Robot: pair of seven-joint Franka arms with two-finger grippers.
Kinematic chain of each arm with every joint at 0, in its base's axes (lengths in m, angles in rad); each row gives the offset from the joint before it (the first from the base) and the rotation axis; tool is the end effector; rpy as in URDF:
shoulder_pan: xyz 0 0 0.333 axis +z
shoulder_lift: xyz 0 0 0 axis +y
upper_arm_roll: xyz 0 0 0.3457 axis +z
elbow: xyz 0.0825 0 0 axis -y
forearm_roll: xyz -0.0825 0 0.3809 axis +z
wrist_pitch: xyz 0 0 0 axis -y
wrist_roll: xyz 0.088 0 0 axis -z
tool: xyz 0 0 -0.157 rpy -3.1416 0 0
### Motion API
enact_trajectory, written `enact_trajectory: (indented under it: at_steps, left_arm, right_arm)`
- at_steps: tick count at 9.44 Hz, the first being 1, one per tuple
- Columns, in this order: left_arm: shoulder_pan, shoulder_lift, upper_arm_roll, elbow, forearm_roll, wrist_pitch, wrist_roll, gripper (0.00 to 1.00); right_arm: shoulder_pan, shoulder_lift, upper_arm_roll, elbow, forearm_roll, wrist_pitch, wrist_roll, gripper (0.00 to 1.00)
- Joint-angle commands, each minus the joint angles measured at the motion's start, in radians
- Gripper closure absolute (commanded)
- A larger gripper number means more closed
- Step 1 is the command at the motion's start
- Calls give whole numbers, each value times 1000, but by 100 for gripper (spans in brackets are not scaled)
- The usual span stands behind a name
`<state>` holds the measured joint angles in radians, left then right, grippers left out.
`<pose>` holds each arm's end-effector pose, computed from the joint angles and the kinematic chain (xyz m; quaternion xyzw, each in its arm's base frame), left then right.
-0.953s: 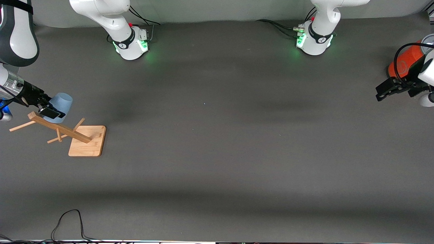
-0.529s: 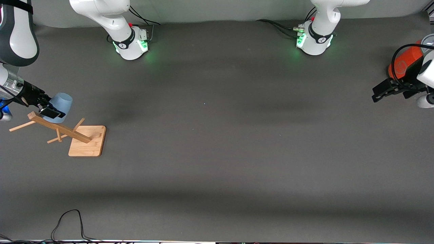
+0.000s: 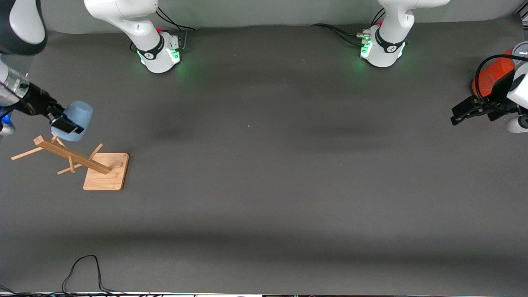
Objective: Rotate and upright cup with both arms
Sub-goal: 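Grasp the blue cup with the right gripper and lift it off the stand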
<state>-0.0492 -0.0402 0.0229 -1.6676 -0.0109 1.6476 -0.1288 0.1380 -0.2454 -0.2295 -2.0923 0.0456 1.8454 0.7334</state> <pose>0.5444 -0.0157 0.5874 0.9986 0.0516 0.0096 0.0067 0.4719 -0.0438 0.5040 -0.9139 0.4030 0.0196 0.0457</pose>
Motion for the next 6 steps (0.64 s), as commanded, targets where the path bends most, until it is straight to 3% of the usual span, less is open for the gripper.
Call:
enact_trajectory:
  at_steps: [1,4,6]
  left_arm:
    - [-9,13,0,14,-11,-19,20,0]
    - [6,6,6,19,-12,-43,66,0]
    - [5,11,6,20,-12,-29,67,0]
  right_arm:
    - [139,-70,-4,-8,5,-50,213,51]
    - [410,-48,-1,17,5,-46,637,51]
    - [587,94,-1,137,3,-26,920,51]
